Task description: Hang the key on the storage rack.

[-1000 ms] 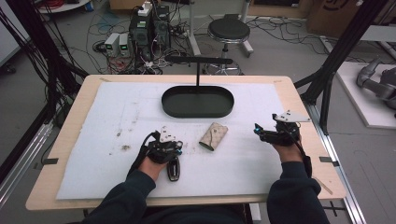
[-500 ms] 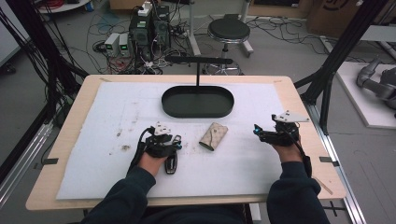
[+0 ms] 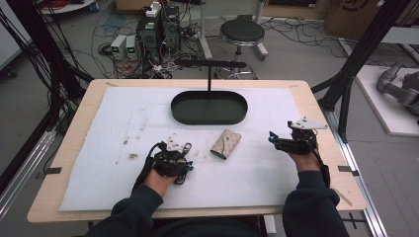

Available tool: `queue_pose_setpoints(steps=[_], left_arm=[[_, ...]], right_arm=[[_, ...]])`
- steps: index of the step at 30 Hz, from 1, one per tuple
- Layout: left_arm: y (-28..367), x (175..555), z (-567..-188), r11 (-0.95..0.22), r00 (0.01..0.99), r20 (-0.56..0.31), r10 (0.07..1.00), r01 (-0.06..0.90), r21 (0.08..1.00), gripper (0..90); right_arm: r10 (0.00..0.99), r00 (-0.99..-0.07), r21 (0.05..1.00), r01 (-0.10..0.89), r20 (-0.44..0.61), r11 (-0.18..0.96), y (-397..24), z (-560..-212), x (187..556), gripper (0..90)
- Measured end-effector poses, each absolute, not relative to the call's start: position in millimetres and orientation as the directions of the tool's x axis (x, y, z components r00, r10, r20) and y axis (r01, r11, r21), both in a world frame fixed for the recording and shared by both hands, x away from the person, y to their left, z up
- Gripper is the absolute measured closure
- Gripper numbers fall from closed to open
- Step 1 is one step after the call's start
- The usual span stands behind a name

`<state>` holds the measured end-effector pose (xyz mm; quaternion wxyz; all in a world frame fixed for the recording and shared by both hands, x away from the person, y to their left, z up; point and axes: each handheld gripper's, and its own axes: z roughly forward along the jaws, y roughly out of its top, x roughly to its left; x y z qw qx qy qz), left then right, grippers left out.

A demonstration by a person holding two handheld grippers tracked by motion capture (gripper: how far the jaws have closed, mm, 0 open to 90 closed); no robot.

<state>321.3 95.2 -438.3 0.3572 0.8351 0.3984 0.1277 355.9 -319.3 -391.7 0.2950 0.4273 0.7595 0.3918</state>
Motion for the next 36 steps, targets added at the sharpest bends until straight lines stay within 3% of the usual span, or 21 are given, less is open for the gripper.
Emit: queue_pose_setpoints(steps=[6,7,10,13,17,19,21,22,27,28,30,36], left_arm=[[109,338,-438,-0.520,0.749,-0.016,0.663,0.475,0.710,48.9],[116,345,-440,-0.532,0.784,0.000,0.621,0.421,0.735,49.4],[120,348,-441,-0.487,0.753,-0.029,0.658,0.455,0.745,49.0],[120,343,-438,-0.428,0.670,-0.049,0.741,0.528,0.733,41.0],[120,330,-441,-0.370,0.600,-0.086,0.796,0.593,0.715,37.9],[118,327,-440,-0.397,0.609,-0.061,0.791,0.585,0.708,38.9],[118,327,-439,-0.427,0.637,-0.049,0.769,0.570,0.702,46.4],[121,332,-437,-0.483,0.690,-0.044,0.723,0.549,0.682,47.9],[133,339,-437,-0.499,0.737,-0.077,0.672,0.526,0.689,47.7],[133,339,-437,-0.492,0.720,-0.060,0.691,0.529,0.692,46.7],[133,340,-439,-0.466,0.694,-0.057,0.718,0.540,0.700,35.1],[129,336,-442,-0.496,0.700,-0.006,0.714,0.512,0.701,32.2]], right_arm=[[0.879,-0.463,0.846,0.419,-0.115,0.331,-319,-392,356,19.5],[0.879,-0.463,0.846,0.418,-0.115,0.331,-319,-392,356,19.5],[0.878,-0.464,0.844,0.420,-0.116,0.333,-318,-392,356,19.5],[0.877,-0.466,0.842,0.423,-0.115,0.335,-318,-392,356,19.5],[0.878,-0.465,0.842,0.424,-0.114,0.334,-319,-392,356,19.5],[0.879,-0.464,0.842,0.425,-0.113,0.332,-319,-392,356,19.5],[0.878,-0.465,0.843,0.423,-0.114,0.333,-319,-392,356,19.5],[0.879,-0.464,0.843,0.424,-0.112,0.332,-319,-392,356,19.5],[0.877,-0.467,0.841,0.424,-0.114,0.335,-319,-392,356,19.5],[0.876,-0.468,0.841,0.424,-0.114,0.336,-319,-393,356,19.5],[0.877,-0.467,0.841,0.424,-0.114,0.336,-319,-392,356,19.5],[0.877,-0.466,0.839,0.427,-0.115,0.337,-318,-393,356,19.6]])
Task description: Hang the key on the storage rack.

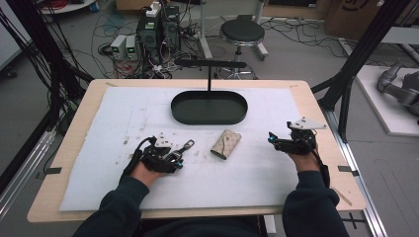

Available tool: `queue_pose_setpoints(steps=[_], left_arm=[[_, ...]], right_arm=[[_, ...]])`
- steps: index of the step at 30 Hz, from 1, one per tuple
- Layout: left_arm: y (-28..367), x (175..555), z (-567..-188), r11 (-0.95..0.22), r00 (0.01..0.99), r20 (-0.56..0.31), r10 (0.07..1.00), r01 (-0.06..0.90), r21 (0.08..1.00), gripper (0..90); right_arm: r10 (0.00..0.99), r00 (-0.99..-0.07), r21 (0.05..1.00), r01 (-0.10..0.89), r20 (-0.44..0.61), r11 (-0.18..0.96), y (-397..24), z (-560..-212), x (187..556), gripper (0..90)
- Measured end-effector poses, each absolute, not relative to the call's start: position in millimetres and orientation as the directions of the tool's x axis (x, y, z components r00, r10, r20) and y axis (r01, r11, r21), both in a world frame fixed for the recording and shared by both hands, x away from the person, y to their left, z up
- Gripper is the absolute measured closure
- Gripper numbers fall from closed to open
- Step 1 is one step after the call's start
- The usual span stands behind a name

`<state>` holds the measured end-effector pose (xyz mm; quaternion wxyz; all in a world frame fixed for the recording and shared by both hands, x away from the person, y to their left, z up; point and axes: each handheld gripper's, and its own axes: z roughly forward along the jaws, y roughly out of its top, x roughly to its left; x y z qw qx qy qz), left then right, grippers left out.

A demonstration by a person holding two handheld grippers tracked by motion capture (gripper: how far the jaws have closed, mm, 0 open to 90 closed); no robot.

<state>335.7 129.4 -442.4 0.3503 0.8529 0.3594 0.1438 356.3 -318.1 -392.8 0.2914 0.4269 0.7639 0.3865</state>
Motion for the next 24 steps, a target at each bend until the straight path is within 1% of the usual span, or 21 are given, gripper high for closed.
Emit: queue_pose_setpoints(steps=[1,3,10,12,13,14,18,19,24], left_arm=[[129,335,-441,-0.503,0.699,0.001,0.715,0.513,0.696,34.0],[127,334,-439,-0.511,0.703,0.003,0.711,0.514,0.689,47.9],[129,338,-437,-0.476,0.685,-0.044,0.728,0.549,0.687,48.4],[133,341,-433,-0.437,0.672,-0.070,0.737,0.553,0.709,48.4],[133,341,-433,-0.437,0.672,-0.070,0.737,0.553,0.709,48.5],[137,343,-426,-0.397,0.667,-0.090,0.739,0.539,0.743,48.4],[142,346,-412,-0.348,0.658,-0.097,0.746,0.511,0.786,48.5],[146,349,-403,-0.311,0.651,-0.103,0.752,0.488,0.815,48.6],[155,361,-375,-0.234,0.633,-0.125,0.764,0.453,0.860,48.6]], right_arm=[[0.878,-0.465,0.839,0.428,-0.114,0.336,-318,-393,356,19.6],[0.877,-0.466,0.839,0.427,-0.115,0.337,-318,-393,356,19.6],[0.882,-0.459,0.844,0.429,-0.105,0.324,-319,-393,356,19.6],[0.884,-0.457,0.844,0.430,-0.102,0.320,-319,-393,356,19.6],[0.883,-0.458,0.846,0.428,-0.101,0.319,-320,-392,356,19.6],[0.883,-0.458,0.847,0.427,-0.100,0.317,-320,-392,356,19.6],[0.888,-0.451,0.852,0.425,-0.093,0.305,-320,-391,356,19.6],[0.888,-0.451,0.853,0.424,-0.094,0.306,-321,-391,356,19.6],[0.891,-0.446,0.858,0.425,-0.079,0.289,-323,-391,357,19.6]])
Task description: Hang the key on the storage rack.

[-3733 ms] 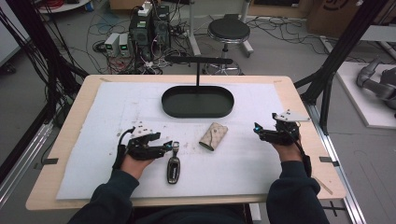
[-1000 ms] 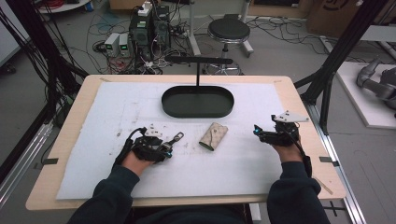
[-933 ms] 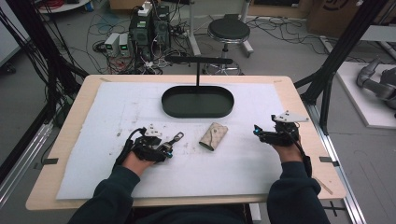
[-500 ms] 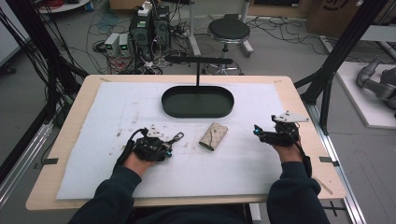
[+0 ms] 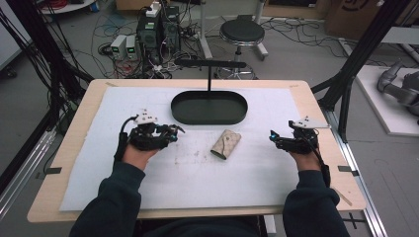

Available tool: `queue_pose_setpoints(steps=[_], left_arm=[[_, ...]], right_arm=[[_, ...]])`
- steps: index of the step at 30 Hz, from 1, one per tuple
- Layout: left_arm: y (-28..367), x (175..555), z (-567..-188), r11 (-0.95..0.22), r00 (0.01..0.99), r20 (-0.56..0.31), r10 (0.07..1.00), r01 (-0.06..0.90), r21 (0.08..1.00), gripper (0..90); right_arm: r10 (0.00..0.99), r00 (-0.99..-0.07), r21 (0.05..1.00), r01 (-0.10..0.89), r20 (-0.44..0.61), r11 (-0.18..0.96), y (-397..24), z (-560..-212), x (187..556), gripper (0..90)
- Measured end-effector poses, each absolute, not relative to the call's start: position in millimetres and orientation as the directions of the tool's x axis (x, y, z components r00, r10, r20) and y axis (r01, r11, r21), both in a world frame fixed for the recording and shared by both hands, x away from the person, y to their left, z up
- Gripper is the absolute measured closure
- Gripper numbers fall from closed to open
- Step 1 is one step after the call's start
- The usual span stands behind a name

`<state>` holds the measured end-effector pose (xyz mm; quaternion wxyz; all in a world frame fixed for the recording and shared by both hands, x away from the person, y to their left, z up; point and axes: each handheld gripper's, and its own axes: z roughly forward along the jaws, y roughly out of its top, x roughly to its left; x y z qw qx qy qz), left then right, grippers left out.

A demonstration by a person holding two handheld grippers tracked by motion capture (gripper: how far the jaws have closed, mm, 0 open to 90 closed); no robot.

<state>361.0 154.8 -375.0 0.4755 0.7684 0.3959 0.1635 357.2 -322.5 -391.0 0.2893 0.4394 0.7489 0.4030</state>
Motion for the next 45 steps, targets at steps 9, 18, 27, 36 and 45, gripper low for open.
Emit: queue_pose_setpoints(steps=[9,18,27,36,45], left_arm=[[150,392,-317,-0.168,0.641,-0.116,0.758,0.364,0.916,48.6],[135,425,-280,-0.168,0.642,-0.091,0.761,0.330,0.929,48.6],[134,464,-271,-0.133,0.609,-0.111,0.785,0.341,0.931,48.6],[145,488,-270,-0.061,0.576,-0.155,0.803,0.339,0.939,48.6],[144,501,-271,-0.047,0.547,-0.160,0.822,0.344,0.938,48.6]], right_arm=[[0.891,-0.449,0.866,0.414,-0.072,0.279,-322,-390,358,19.7],[0.889,-0.455,0.879,0.397,-0.062,0.265,-324,-386,358,19.7],[0.887,-0.459,0.885,0.390,-0.051,0.253,-325,-385,356,19.7],[0.881,-0.471,0.889,0.384,-0.045,0.250,-321,-384,353,19.7],[0.877,-0.478,0.890,0.380,-0.046,0.253,-321,-383,353,19.7]])
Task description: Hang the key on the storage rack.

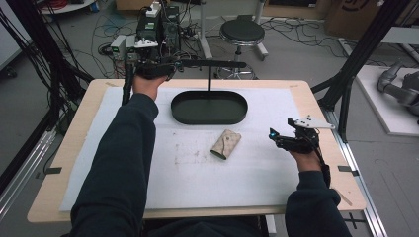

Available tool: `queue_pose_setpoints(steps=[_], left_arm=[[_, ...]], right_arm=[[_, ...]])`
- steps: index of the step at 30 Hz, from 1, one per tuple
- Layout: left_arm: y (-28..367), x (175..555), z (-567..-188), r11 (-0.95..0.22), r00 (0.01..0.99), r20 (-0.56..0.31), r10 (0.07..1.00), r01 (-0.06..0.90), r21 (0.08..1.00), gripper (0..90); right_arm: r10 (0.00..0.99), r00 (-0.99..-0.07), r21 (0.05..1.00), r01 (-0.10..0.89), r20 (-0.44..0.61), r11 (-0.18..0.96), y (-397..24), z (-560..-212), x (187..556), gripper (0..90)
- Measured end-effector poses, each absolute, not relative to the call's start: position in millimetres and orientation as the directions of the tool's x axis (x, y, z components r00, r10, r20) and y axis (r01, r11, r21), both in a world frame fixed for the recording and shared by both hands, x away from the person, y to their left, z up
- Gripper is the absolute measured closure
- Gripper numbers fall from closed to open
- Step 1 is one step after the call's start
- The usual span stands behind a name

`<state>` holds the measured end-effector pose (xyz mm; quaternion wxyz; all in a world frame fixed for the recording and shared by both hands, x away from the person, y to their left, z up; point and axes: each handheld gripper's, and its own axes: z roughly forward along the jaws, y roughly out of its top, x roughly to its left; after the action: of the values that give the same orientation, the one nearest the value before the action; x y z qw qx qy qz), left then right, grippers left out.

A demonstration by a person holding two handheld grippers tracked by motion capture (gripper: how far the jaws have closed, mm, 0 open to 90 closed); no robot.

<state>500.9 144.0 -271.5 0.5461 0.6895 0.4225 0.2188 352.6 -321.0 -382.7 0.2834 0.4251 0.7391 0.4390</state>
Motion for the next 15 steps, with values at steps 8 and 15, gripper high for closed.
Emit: queue_pose_setpoints(steps=[8,15], left_arm=[[145,509,-274,-0.036,0.481,-0.153,0.863,0.360,0.932,48.6],[149,512,-294,-0.031,0.419,-0.163,0.894,0.419,0.907,48.5]], right_arm=[[0.877,-0.478,0.889,0.383,-0.042,0.251,-322,-382,350,19.7],[0.880,-0.474,0.890,0.383,-0.040,0.247,-323,-382,349,19.7]])
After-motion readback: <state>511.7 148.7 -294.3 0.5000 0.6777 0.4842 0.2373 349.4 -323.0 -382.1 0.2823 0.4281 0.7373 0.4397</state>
